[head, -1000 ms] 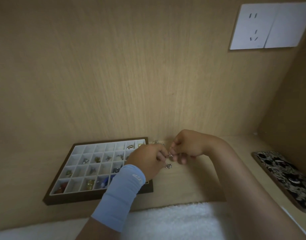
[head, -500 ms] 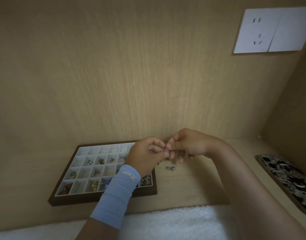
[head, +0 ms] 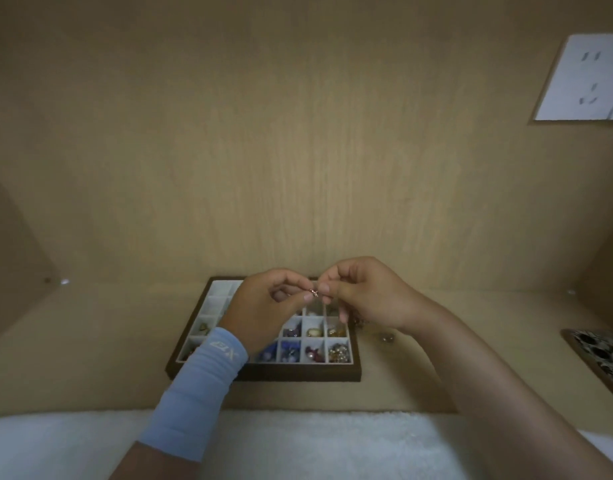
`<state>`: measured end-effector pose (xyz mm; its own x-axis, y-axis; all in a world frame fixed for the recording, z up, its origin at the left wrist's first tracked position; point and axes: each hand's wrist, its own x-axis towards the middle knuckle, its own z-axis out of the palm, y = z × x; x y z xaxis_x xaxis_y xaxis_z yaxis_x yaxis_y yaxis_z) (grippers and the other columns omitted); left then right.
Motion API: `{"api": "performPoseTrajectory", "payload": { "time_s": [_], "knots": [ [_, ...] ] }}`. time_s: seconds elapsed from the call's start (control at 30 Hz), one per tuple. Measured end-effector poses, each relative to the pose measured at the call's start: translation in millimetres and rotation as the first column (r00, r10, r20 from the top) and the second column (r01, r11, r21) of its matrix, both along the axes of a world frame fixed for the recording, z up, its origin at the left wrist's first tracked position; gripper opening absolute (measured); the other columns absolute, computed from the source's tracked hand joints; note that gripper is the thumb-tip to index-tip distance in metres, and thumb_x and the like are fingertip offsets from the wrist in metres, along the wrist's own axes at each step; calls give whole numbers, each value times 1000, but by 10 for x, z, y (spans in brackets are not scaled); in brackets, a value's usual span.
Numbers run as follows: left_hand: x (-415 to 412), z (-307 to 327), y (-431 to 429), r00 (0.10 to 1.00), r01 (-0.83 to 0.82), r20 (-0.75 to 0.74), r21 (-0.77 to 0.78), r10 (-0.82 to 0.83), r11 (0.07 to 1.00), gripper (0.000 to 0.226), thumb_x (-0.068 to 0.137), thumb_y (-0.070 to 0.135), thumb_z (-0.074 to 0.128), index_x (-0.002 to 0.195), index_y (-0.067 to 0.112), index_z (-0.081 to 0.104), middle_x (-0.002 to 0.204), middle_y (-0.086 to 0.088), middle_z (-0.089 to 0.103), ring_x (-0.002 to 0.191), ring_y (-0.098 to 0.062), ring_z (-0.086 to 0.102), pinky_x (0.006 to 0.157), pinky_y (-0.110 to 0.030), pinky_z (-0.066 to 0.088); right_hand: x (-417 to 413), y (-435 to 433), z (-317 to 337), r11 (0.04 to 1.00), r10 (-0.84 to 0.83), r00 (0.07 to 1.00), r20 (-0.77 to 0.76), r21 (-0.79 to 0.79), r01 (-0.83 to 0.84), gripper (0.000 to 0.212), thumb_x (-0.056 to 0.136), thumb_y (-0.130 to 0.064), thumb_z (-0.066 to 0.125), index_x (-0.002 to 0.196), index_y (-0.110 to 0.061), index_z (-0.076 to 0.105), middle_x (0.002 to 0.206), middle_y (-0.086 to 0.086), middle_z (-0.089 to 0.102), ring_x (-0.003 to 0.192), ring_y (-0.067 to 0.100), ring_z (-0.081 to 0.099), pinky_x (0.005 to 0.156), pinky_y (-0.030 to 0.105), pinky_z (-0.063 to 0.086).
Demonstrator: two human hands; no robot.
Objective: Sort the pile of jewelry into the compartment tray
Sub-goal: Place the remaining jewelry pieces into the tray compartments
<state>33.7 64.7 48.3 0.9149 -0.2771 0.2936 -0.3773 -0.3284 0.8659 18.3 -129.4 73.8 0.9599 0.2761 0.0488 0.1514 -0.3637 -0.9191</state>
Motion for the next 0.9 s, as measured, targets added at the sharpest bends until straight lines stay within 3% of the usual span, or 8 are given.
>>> {"api": "performPoseTrajectory", "payload": {
  "time_s": [0.1,0.2,0.27,0.33,0.47,0.6,0.77,0.9],
  "knots": [
    [-10,-99,290,996,-76,61,126,69,989,19,83,12,74,80,31,71,75,10,70,70,0,61,68,-13,47,-2,230,-78,994,4,998,68,-111,4,15,98,-17,62,85,-17,71,73,-2,68,53,12,59,52,25,48],
    [-29,-223,530,981,-179,113,224,157,958,17,85,15,70,84,31,70,83,13,70,82,-6,62,78,-23,51,40,409,-161,949,-16,986,164,-307,66,15,96,-25,65,81,-27,69,71,-12,66,54,-3,58,60,25,47],
    [-41,-290,652,962,-244,210,365,176,898,14,88,17,63,92,30,68,94,13,67,94,-12,57,86,-31,48,68,529,-186,910,5,978,210,-407,83,12,94,-31,65,84,-30,70,80,-14,68,68,-4,61,69,27,51],
    [-46,-333,711,946,-273,285,451,153,850,20,85,21,55,96,29,69,102,10,66,100,-17,53,90,-36,46,92,644,-195,852,52,964,261,-515,94,9,94,-33,65,87,-32,71,85,-15,69,76,0,62,72,26,52],
    [-34,-395,719,949,-280,276,513,153,812,27,87,15,56,105,30,70,116,12,64,111,-17,49,99,-37,42,188,812,-294,690,190,921,341,-713,122,11,93,-35,63,90,-29,72,89,-12,67,77,9,60,74,33,53],
    [-4,-436,729,953,-276,256,519,161,809,29,91,18,53,112,33,67,123,17,58,118,-12,44,104,-32,35,256,865,-340,627,261,899,351,-770,119,12,91,-36,65,90,-30,76,92,-9,64,83,14,61,74,34,51],
    [7,-461,717,957,-264,239,491,162,830,30,92,21,52,115,34,67,122,18,56,117,-9,42,104,-27,34,250,885,-356,639,321,860,397,-761,113,12,90,-28,68,95,-26,79,94,-7,67,84,14,63,69,31,47],
    [7,-464,724,955,-270,246,495,165,826,29,92,22,52,114,34,66,121,19,56,117,-8,42,102,-23,32,232,857,-303,652,283,884,371,-751,106,12,89,-33,70,97,-30,79,94,-11,67,84,8,61,73,27,48]
  ]
}}
